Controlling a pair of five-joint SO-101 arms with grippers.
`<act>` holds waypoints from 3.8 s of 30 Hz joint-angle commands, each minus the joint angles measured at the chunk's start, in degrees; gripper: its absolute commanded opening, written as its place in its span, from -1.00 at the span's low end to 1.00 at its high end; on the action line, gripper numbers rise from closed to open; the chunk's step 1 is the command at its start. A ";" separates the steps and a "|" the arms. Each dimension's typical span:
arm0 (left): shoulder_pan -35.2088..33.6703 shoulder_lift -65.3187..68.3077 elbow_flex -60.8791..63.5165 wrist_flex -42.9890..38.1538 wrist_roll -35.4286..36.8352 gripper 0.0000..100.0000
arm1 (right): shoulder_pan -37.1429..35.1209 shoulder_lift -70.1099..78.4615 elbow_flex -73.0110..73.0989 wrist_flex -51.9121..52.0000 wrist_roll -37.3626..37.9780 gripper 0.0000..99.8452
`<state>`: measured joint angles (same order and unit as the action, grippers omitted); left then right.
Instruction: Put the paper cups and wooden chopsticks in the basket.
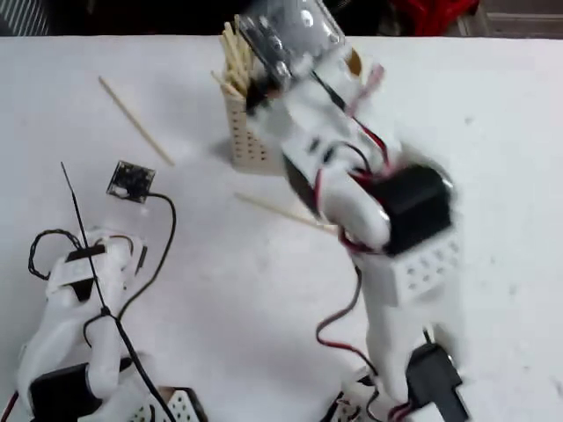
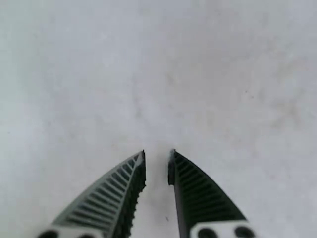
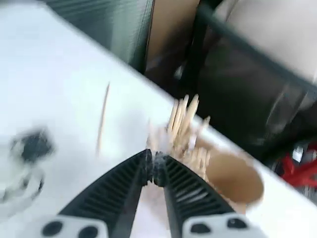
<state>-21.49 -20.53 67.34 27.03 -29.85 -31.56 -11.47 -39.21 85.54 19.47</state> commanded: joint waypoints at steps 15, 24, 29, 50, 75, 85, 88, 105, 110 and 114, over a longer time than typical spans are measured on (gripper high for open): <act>1.01 -1.80 -0.35 -0.88 -0.53 -0.80 | 1.71 -1.54 50.02 -8.66 16.79 -0.95; 1.01 -1.80 -0.35 -0.88 -0.62 -0.80 | 5.41 -1.01 57.67 -15.43 27.16 -0.62; 1.01 -1.80 -0.35 -0.88 -0.53 -0.80 | 6.99 6.20 57.05 -19.21 27.96 -0.61; 1.01 -1.80 -0.35 -0.88 -0.62 -0.80 | 7.08 27.56 57.05 -37.14 27.96 -0.62; 1.01 -1.80 -0.35 -0.88 -0.53 -0.80 | 5.14 6.02 57.49 -18.77 15.56 -0.97; 1.01 -1.80 -0.35 -0.88 -0.53 -0.80 | -0.40 -18.07 57.05 -13.93 10.90 -0.97; 1.01 -1.80 -0.35 -0.88 -0.53 -0.80 | -0.75 -23.43 56.62 -14.02 10.90 -0.97; 1.01 -1.80 -0.35 -0.88 -0.62 -0.80 | -0.22 -11.38 34.46 -55.78 -2.90 -0.97; 1.01 -1.80 -0.35 -0.88 -0.62 -0.80 | 1.19 -2.95 34.20 -71.43 -2.90 -0.96; 1.01 -1.80 -0.35 -0.88 -0.62 -0.80 | 3.03 0.57 34.20 -73.89 -3.25 -0.96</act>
<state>-21.49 -20.53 67.34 27.03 -29.85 -30.86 -12.53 -1.85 16.00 17.01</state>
